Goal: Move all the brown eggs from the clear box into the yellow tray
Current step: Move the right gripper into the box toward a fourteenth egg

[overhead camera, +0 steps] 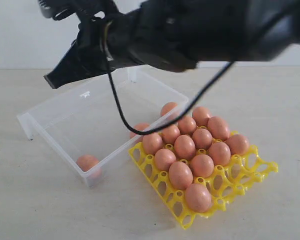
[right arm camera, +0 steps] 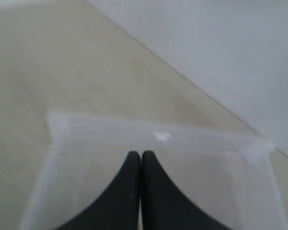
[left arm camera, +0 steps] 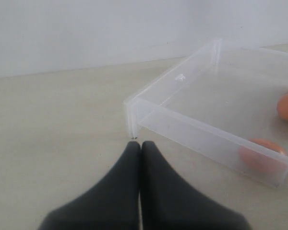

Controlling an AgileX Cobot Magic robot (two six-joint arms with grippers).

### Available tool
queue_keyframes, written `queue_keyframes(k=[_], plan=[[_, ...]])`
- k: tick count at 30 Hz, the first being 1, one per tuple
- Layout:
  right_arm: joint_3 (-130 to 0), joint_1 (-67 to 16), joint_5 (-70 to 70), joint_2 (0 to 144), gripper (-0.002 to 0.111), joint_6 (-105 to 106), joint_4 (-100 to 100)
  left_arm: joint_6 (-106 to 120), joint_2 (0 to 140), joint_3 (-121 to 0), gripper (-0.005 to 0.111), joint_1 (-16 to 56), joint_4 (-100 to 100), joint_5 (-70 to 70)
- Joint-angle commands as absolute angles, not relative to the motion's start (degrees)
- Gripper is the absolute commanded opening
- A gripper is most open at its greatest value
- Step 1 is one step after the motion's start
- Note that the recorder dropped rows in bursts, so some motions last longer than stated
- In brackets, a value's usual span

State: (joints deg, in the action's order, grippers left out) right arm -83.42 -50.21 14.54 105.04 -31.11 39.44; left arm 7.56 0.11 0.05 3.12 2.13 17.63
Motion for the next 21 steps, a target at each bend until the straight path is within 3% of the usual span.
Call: queue_keyframes(k=[1,4,10,13,17,19,21], plan=[[-102.41,-50.43,49.57,116.16,0.000,-6.81,17.59,7.58,0.00,0.00,-0.004,2.94,2.02,17.14],[-118.28,-47.63,68.58,124.35,0.000,4.08,1.60,7.58,0.00,0.00,-0.004,2.94,2.02,17.14],[-132.61,-44.90,69.96,133.92,0.003,7.05,-11.86,7.58,0.00,0.00,-0.004,2.94,2.02,17.14],[-132.62,-45.09,69.96,135.69,0.019,8.46,-15.26,7.58,0.00,0.00,-0.004,2.94,2.02,17.14],[-132.62,-45.18,69.96,137.23,0.049,7.40,-15.05,7.58,0.00,0.00,-0.004,2.94,2.02,17.14],[-132.62,-45.18,69.96,137.50,0.057,6.14,-15.15,7.58,0.00,0.00,-0.004,2.94,2.02,17.14],[-132.62,-45.18,69.96,137.86,0.059,6.00,-15.40,7.58,0.00,0.00,-0.004,2.94,2.02,17.14]])
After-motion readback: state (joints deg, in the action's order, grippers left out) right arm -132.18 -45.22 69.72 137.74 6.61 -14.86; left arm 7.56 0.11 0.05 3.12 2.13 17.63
